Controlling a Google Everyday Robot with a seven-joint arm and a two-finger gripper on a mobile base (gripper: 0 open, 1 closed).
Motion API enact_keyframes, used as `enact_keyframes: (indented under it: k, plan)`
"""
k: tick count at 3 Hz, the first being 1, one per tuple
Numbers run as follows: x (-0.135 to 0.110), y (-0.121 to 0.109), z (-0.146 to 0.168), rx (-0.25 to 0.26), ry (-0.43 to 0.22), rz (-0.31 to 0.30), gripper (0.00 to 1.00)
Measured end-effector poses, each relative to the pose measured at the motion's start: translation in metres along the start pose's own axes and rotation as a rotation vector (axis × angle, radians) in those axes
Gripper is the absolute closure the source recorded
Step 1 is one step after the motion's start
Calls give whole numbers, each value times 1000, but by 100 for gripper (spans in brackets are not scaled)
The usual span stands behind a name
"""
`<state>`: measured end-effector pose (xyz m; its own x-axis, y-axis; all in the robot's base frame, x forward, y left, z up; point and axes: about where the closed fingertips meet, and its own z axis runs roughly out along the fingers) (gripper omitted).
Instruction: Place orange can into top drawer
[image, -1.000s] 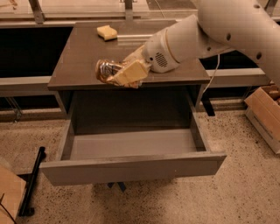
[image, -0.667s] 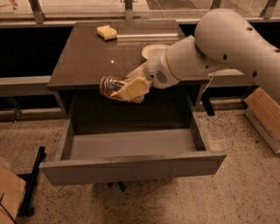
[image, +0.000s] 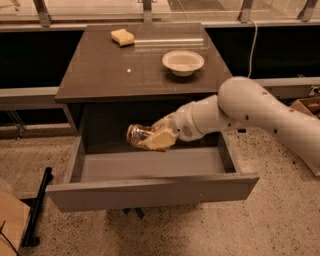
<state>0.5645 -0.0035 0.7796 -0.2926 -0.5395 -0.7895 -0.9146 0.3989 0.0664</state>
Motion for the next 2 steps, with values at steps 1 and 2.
enact_keyframes:
  k: [1,2]
  plan:
    - [51,-5,17,-6,-42,45,100]
    - [97,-11,26,-2,-89,83,87]
